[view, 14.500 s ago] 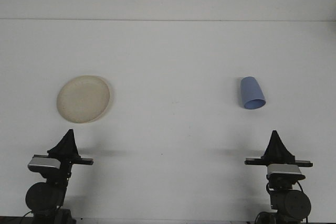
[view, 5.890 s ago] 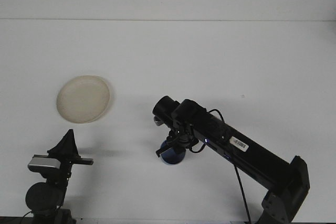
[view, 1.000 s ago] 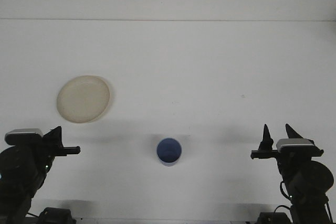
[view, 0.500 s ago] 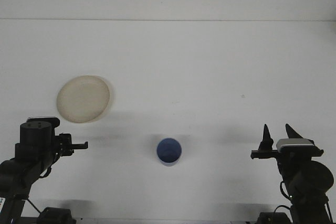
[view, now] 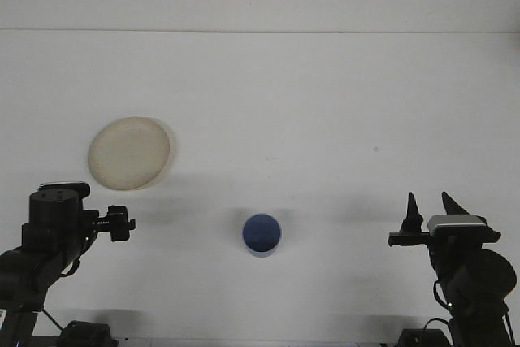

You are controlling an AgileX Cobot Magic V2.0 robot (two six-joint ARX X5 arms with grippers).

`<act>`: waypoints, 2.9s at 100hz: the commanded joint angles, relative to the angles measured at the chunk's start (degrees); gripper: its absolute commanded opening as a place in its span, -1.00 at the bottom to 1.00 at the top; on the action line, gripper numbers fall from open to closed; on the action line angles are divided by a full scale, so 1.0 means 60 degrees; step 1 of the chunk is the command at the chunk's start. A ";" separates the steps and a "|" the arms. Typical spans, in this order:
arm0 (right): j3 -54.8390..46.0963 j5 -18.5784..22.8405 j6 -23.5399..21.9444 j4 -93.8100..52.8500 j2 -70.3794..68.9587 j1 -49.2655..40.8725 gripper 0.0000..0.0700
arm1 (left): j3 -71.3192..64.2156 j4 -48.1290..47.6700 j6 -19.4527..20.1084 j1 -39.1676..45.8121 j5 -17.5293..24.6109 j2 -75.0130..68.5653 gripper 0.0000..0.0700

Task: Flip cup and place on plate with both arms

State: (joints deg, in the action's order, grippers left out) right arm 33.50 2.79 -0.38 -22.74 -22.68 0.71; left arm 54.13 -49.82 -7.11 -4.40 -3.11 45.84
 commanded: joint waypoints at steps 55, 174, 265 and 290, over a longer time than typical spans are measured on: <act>0.0091 -0.0033 0.0033 0.0219 -0.0033 -0.0007 0.19 | 0.2466 -0.0790 -0.0310 -0.2014 0.1778 0.1581 0.47; 0.0091 -0.0025 0.0029 0.0259 -0.0033 -0.0007 0.19 | 0.5311 -0.0466 -0.0597 -0.7147 0.1158 0.9031 0.47; 0.0095 -0.0029 0.0033 0.0288 -0.0033 -0.0007 0.19 | 0.6706 -0.1767 0.0084 -0.6218 0.0076 0.8739 -0.98; 0.0095 -0.0029 0.0033 0.0288 -0.0033 -0.0007 0.19 | 0.7122 -0.2200 0.0324 -0.3697 -0.0597 0.7686 -0.98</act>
State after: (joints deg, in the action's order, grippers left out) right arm 33.50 2.79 -0.38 -21.56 -22.68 0.71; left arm 96.03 -62.22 -6.48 -30.24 -5.96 91.59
